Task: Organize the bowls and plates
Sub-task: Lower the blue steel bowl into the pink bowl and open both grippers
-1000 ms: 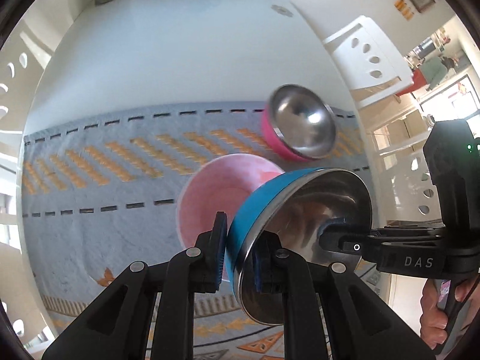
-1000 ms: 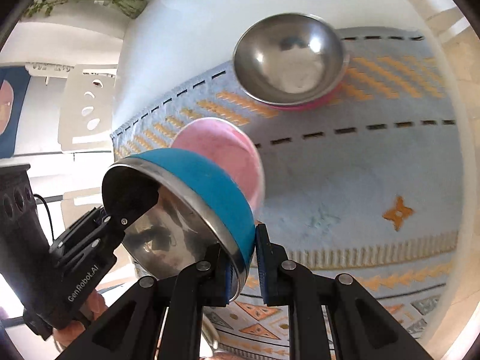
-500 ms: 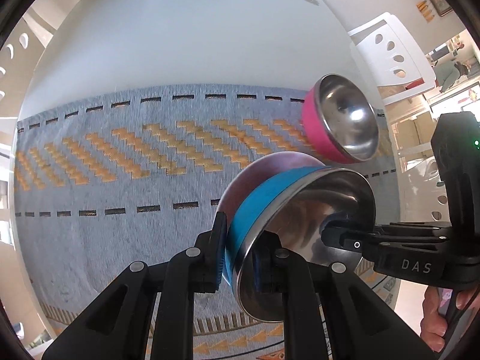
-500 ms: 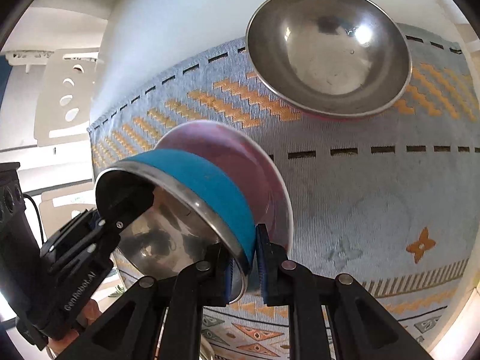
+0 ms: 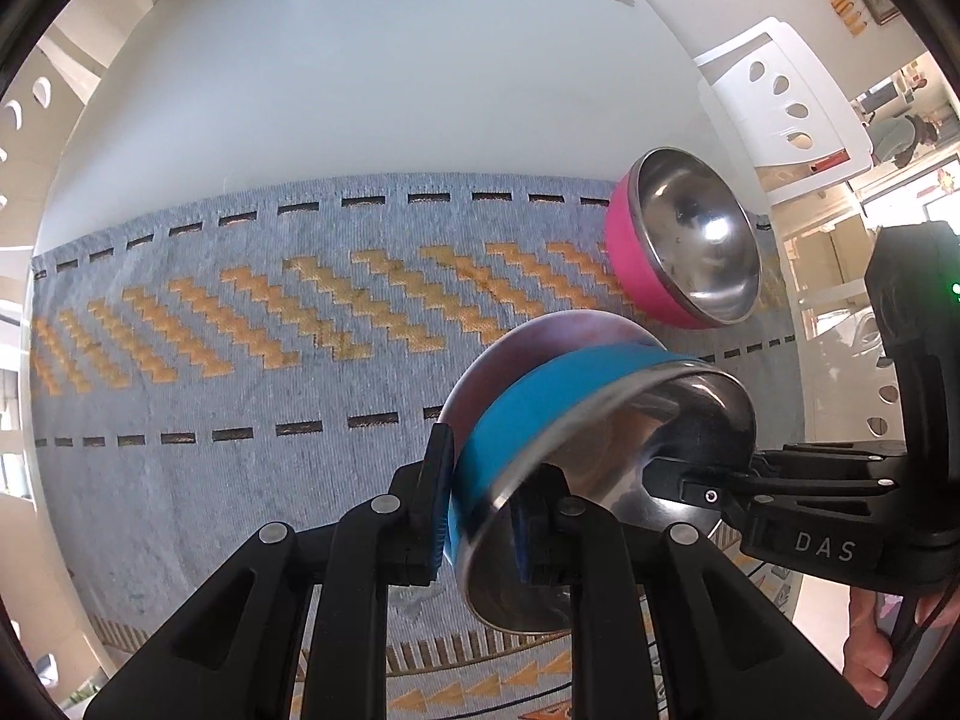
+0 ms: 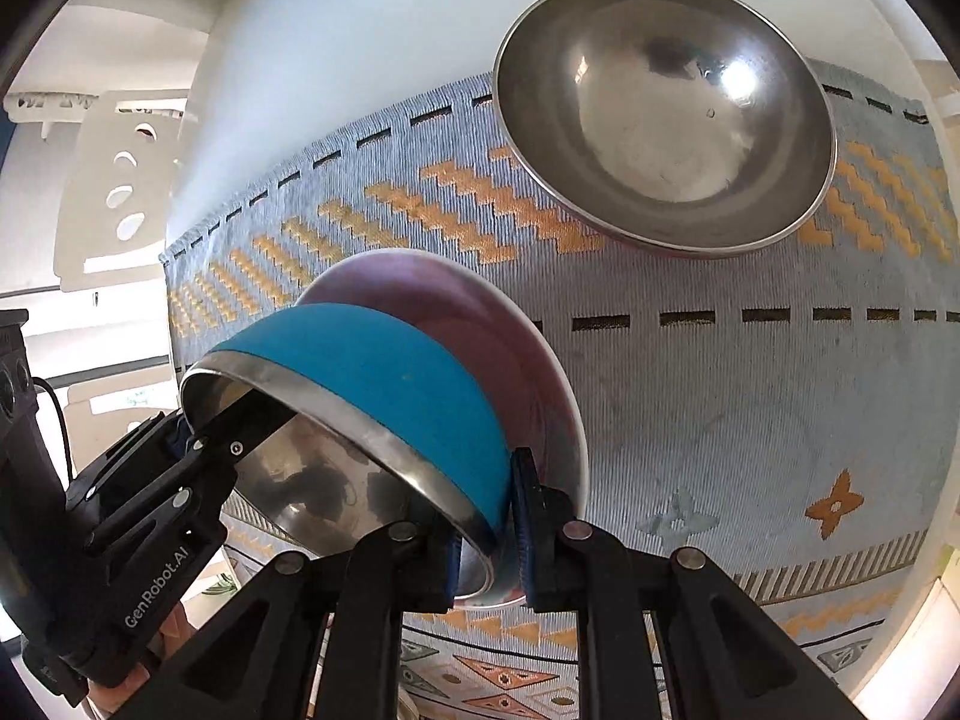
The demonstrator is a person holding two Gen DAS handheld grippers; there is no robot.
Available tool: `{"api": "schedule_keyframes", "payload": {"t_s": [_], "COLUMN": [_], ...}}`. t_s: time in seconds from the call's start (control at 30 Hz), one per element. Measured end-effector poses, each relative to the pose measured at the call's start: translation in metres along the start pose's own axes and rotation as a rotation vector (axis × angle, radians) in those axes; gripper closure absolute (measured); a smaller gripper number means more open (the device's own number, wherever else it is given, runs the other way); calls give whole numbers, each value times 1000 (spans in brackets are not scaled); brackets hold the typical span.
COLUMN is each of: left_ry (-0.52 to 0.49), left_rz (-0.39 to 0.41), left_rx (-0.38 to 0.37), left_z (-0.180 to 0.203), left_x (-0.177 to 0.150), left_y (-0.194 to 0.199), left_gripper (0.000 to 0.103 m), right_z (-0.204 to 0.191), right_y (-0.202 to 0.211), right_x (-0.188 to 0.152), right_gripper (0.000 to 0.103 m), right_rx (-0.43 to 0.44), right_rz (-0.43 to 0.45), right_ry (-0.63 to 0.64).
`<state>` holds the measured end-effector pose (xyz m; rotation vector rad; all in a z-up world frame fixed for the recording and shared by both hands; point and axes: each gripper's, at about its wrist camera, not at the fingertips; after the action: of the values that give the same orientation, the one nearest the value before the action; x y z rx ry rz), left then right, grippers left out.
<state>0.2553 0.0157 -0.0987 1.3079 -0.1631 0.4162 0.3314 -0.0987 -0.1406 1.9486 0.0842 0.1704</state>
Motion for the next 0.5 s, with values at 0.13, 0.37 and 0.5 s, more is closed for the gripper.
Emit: {"api": "schedule_keyframes", "payload": {"t_s": [0.13, 0.37, 0.5], "left_ry": [-10, -24, -31], "left_rz": [18, 24, 29], "left_rx": [5, -5, -3], "left_z": [0, 5, 8], "left_x": [3, 2, 2], "left_y": [6, 10, 13], "left_gripper": [78, 78, 78], "right_z": [6, 4, 0], "right_y": [10, 26, 32], "right_x": [-3, -7, -9], "right_gripper": [83, 64, 60], "right_rx": [2, 16, 17], "right_rz": [-1, 27, 33], "right_ry": [5, 23, 24]}}
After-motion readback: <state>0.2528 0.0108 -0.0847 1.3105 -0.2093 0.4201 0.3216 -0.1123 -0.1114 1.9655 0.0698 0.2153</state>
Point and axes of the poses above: each gripper's, at about its wrist camera, not at the fingertips, and y roughly against the way its jaws point, z to its right, x to its top, and after that the axes turned 13 degrees about z, right-handed
